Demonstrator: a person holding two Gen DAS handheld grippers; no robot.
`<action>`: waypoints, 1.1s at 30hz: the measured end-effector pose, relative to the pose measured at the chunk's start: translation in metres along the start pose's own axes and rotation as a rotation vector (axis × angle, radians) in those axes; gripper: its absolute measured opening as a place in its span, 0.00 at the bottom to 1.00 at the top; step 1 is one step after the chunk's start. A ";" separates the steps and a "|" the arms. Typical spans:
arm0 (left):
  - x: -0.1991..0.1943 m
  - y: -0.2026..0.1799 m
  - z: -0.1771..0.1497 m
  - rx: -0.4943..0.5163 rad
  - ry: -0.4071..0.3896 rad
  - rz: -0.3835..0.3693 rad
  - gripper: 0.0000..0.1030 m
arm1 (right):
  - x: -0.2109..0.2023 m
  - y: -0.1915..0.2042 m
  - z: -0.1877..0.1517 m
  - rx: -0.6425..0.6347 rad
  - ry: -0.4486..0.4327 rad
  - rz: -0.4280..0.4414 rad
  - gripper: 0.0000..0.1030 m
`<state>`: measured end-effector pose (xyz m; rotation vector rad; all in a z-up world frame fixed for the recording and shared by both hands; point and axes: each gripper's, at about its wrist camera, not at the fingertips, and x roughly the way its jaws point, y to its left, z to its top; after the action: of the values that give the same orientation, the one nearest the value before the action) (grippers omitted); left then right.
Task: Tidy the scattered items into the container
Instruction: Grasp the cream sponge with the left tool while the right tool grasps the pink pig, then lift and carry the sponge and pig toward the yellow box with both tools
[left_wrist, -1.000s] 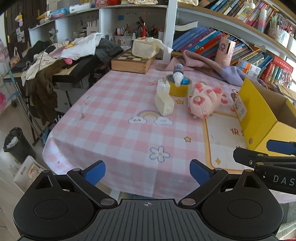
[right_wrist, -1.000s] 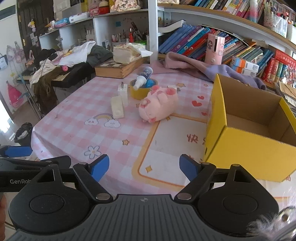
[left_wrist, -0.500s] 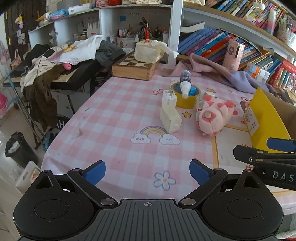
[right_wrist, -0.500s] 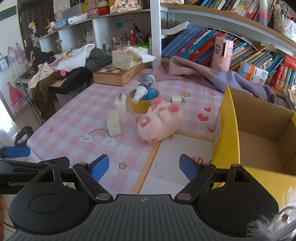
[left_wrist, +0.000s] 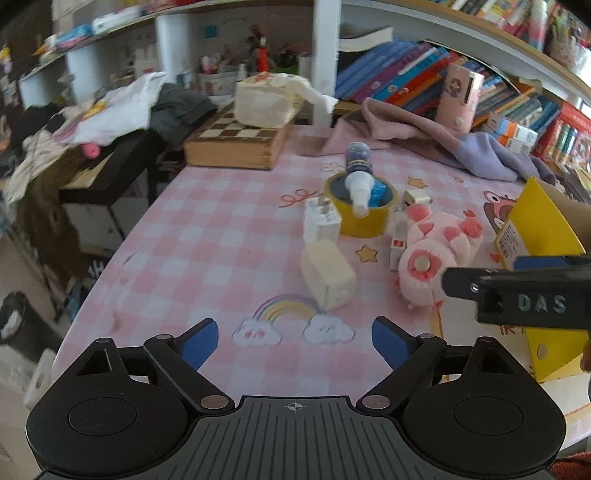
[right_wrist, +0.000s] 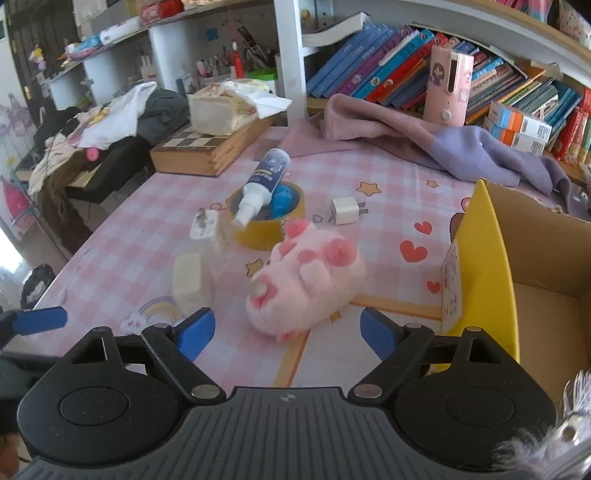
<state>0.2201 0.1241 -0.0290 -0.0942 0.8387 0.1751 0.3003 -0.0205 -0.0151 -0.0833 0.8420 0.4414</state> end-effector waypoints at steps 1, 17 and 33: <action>0.005 -0.002 0.003 0.010 0.001 -0.003 0.86 | 0.005 -0.001 0.003 0.008 0.006 -0.001 0.84; 0.075 -0.026 0.028 0.120 0.044 -0.037 0.75 | 0.065 -0.024 0.032 0.184 0.133 -0.002 0.88; 0.091 -0.025 0.026 0.109 0.053 -0.048 0.30 | 0.087 -0.029 0.031 0.256 0.164 0.048 0.74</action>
<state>0.3030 0.1138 -0.0793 -0.0172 0.8966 0.0819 0.3851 -0.0096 -0.0612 0.1387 1.0576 0.3719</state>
